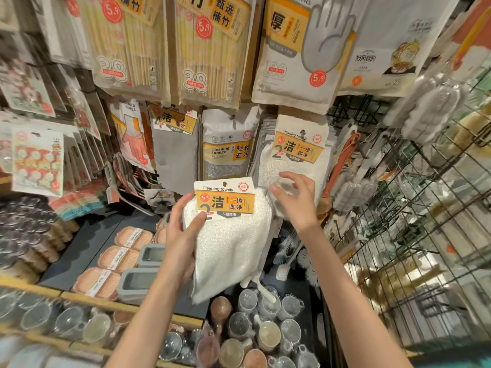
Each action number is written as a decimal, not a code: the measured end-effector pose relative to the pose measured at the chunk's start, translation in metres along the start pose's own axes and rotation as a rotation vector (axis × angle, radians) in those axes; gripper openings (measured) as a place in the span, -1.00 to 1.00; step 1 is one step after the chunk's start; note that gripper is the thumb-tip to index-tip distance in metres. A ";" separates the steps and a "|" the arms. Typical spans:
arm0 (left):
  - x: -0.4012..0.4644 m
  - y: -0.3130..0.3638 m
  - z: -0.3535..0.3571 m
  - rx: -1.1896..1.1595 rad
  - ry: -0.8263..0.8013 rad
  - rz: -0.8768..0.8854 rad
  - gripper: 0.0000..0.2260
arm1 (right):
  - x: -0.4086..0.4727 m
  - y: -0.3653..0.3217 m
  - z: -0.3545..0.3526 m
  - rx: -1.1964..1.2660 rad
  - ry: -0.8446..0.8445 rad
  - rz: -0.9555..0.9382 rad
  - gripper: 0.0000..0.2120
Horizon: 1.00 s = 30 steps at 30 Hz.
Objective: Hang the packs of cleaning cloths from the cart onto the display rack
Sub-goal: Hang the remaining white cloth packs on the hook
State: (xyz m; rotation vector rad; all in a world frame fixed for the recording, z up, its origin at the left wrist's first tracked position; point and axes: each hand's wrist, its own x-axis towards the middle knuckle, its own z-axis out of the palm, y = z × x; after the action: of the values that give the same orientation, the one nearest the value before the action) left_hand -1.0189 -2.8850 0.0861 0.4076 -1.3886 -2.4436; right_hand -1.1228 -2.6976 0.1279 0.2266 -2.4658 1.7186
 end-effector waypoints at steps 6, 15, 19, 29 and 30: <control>-0.004 0.000 -0.005 0.002 -0.008 -0.017 -0.62 | -0.019 0.006 0.024 -0.008 -0.201 0.034 -0.54; -0.005 -0.008 -0.006 -0.004 0.044 0.004 -0.50 | -0.030 0.008 0.031 -0.005 -0.221 -0.002 -0.52; -0.004 -0.010 -0.007 -0.007 0.078 0.013 -0.46 | -0.030 0.009 0.031 0.144 -0.163 0.078 -0.61; 0.002 -0.014 -0.009 0.006 0.101 0.025 -0.47 | -0.033 0.010 0.039 0.105 -0.079 0.015 -0.60; 0.003 -0.014 -0.009 -0.005 0.101 0.020 -0.46 | -0.033 0.010 0.039 0.064 -0.067 -0.016 -0.58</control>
State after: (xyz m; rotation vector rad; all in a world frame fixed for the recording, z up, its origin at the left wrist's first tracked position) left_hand -1.0195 -2.8865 0.0698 0.5062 -1.3377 -2.3755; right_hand -1.0935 -2.7294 0.0988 0.3143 -2.4505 1.8143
